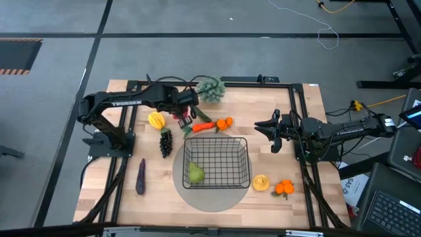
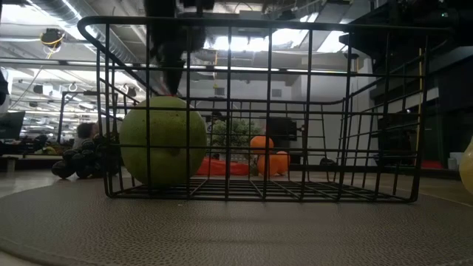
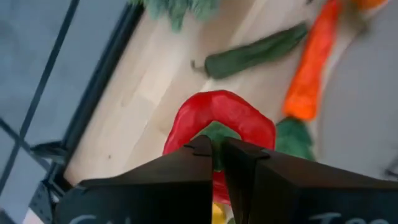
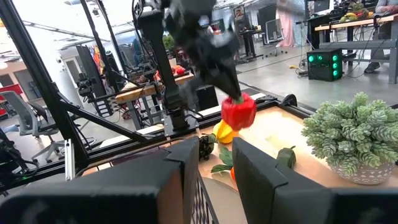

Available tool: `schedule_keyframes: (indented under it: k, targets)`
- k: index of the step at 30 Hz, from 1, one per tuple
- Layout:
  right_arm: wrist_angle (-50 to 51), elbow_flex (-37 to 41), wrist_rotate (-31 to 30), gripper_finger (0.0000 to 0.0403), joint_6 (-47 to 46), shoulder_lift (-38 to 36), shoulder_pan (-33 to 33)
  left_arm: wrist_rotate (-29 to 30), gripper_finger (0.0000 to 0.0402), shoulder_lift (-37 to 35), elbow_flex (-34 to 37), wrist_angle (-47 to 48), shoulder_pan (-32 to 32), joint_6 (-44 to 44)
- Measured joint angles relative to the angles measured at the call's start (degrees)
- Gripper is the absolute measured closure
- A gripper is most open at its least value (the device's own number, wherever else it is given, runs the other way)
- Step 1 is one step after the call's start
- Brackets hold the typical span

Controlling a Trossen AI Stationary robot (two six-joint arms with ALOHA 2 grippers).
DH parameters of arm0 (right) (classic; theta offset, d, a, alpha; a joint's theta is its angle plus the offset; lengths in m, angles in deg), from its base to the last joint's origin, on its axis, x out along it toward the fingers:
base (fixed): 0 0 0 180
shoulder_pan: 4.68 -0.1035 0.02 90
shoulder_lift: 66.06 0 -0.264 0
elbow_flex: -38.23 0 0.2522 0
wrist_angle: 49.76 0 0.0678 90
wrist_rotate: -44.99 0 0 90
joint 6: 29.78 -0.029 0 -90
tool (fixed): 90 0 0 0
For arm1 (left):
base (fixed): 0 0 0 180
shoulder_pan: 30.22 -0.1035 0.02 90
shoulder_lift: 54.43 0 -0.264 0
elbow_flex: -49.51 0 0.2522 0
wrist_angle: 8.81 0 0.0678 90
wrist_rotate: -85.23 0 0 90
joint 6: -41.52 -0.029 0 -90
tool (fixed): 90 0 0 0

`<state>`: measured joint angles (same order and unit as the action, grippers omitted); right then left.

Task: Build produce basket
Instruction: Put the red bell pepper into the black wire basket

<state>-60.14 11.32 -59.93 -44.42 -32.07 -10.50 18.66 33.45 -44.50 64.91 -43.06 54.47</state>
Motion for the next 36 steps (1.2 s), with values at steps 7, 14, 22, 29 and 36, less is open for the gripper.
schedule_keyframes:
  k: [7,14,22,29,36]
  targets:
    - [0.0,0.0,0.0,0.0306,0.0,0.0,0.0,-0.6,0.0401,0.0,-11.6,2.7,5.8,0.0]
    - [0.0,0.0,0.0,0.0306,-0.1,0.0,0.0,-10.0,0.0401,0.0,-18.0,-1.8,13.0,-0.8]
    - [0.0,0.0,0.0,0.0306,-0.1,0.0,0.0,-17.8,0.0401,0.5,-18.0,-11.8,18.9,-9.1]
    - [0.0,0.0,0.0,0.0306,-2.4,0.0,0.0,-17.8,0.0401,2.8,-18.0,-15.7,20.5,-16.4]
    - [-0.8,0.0,0.0,0.0306,-3.1,0.0,0.0,-17.8,0.0401,6.1,-18.0,-14.0,20.5,-16.5]
